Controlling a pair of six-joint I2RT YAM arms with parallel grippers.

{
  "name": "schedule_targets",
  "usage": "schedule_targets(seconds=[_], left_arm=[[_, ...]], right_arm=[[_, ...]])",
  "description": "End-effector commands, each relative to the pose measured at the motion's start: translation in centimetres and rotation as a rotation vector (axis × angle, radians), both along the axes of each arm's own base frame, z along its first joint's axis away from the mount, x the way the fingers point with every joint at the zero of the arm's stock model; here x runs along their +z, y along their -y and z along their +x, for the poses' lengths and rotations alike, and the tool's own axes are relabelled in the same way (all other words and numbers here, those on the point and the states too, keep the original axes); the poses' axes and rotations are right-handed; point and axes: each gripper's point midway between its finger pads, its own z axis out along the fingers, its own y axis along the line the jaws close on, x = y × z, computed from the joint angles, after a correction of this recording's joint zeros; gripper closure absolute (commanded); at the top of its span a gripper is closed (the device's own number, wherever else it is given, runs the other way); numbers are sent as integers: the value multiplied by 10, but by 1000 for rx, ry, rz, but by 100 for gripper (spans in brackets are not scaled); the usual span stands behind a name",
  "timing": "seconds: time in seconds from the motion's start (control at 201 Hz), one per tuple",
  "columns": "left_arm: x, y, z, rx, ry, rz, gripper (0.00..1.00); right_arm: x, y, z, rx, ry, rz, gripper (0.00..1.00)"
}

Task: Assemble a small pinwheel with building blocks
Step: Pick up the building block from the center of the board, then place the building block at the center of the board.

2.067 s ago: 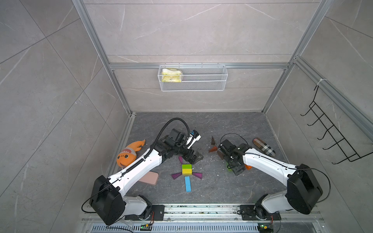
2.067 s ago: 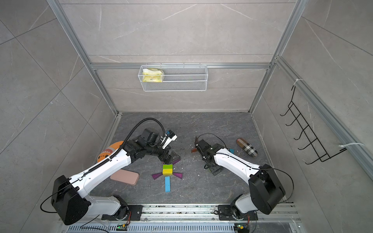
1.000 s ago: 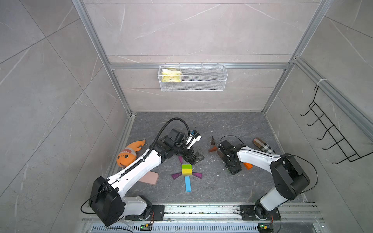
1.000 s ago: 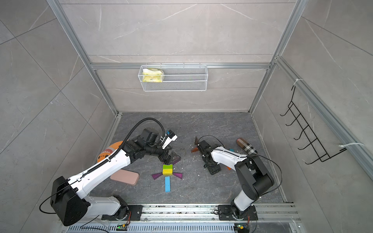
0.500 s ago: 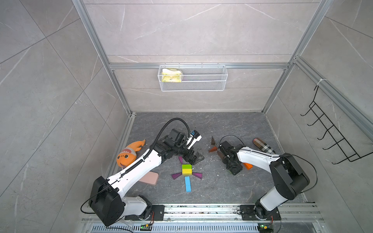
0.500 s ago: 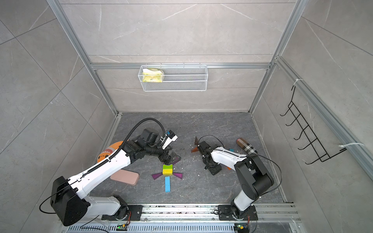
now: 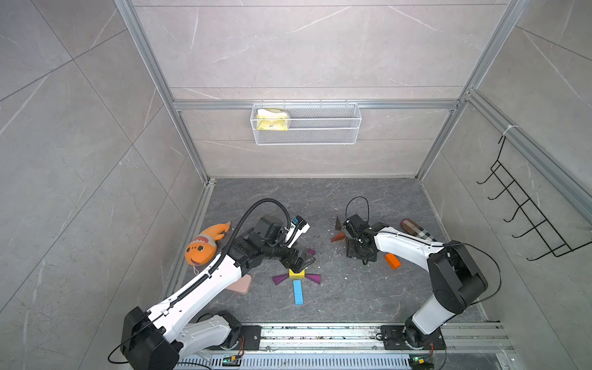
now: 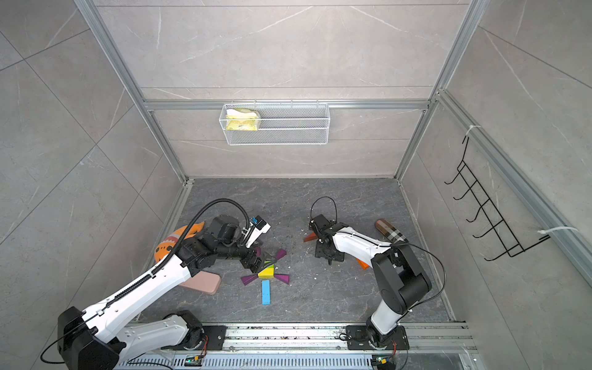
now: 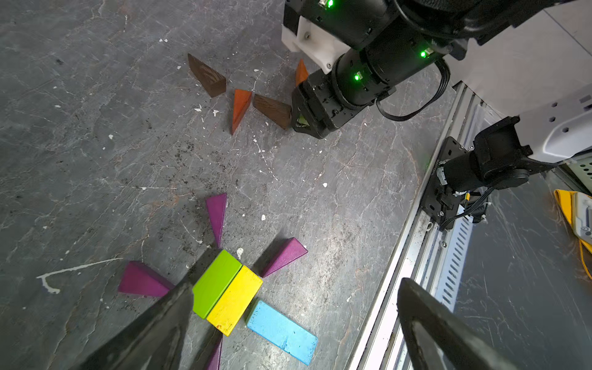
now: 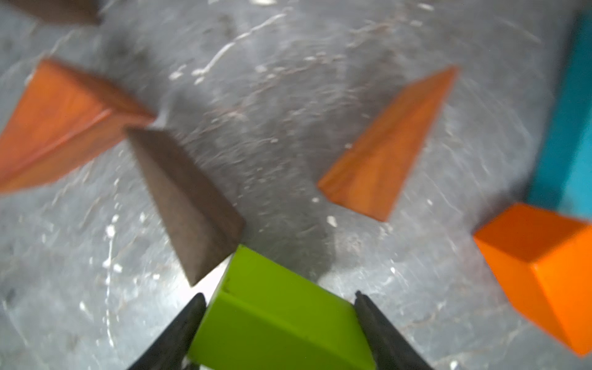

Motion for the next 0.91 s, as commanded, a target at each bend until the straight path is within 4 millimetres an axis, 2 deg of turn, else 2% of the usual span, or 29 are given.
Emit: schedule_targets(seconds=[0.0, 0.164, 0.368, 0.577, 0.737, 0.906], left_arm=[[1, -8, 2, 23, 7, 27, 0], [3, -7, 4, 29, 11, 21, 0], [-2, -12, 3, 41, -1, 35, 0], [-5, -18, 7, 65, 24, 37, 0], [-6, -20, 10, 67, 18, 45, 0], [-6, -19, 11, 61, 10, 42, 0]], right_arm=[[12, -13, 1, 265, 10, 17, 42], [12, -13, 4, 412, 25, -26, 43], [10, -34, 4, 551, 47, 51, 45], [13, -36, -4, 501, 17, 81, 45], [15, -31, -14, 467, 13, 17, 45], [5, -32, -28, 469, -26, -36, 45]])
